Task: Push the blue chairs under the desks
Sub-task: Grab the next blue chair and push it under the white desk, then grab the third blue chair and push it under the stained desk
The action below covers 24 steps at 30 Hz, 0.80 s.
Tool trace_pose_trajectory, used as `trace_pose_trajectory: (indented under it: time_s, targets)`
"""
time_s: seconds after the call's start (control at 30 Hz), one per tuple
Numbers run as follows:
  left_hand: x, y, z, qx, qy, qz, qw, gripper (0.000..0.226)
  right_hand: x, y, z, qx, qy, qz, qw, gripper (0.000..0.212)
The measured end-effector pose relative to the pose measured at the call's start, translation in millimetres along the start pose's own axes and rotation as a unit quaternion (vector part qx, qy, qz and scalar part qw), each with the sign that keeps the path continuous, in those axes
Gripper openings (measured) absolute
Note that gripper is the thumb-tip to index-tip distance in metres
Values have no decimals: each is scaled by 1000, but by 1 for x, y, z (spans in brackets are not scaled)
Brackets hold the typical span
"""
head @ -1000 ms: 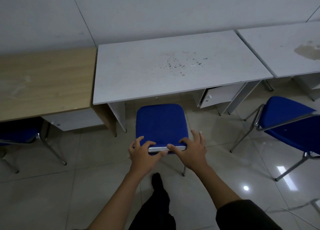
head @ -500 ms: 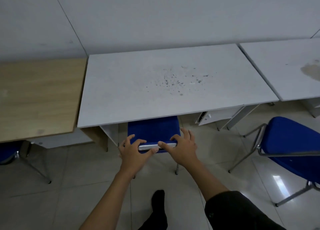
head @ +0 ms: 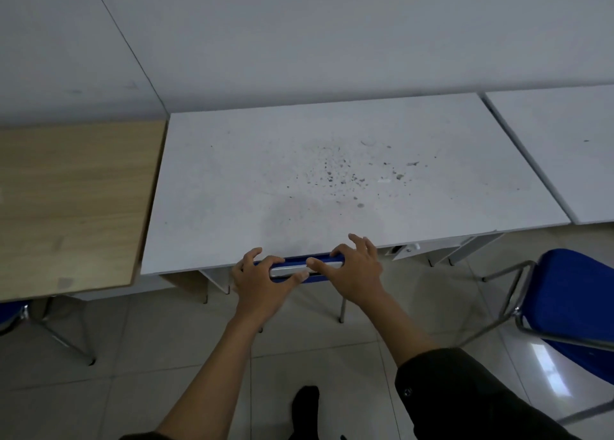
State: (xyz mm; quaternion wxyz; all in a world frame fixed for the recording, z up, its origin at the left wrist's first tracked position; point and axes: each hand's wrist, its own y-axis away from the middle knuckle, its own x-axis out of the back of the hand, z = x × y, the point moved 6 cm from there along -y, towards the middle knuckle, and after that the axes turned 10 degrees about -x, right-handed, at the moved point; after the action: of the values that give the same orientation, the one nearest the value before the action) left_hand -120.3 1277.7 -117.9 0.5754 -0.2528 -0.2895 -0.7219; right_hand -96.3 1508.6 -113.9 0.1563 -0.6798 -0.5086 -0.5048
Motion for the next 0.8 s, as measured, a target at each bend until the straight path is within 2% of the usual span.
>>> trace_pose_trajectory:
  time_s: [0.2,0.3,0.37,0.43,0.53,0.63,0.8]
  targets:
    - [1,4,1,13,-14,5,1000,71,3,8,2,28,-39,-18,999,91]
    - [-4,4,12,-3,-41,-20,999,73,15,20,24,13,-131,-13,991,69]
    - [-9,9,21,-27,-84,-22,996,67,19,31,37,27,-146,-19,989,54]
    - [-19,15,40,-46,-109,-24,993,60,29,38,48,47,-150,-39,987,48]
    - [-40,22,85,-92,-58,-36,993,61,60,43,70,51,-166,-30,984,35]
    - [-75,36,133,-130,16,-80,988,47,92,54,107,34,-160,-6,986,37]
    - [-152,83,241,-143,138,-177,964,27,164,80,225,-9,-155,37,987,39]
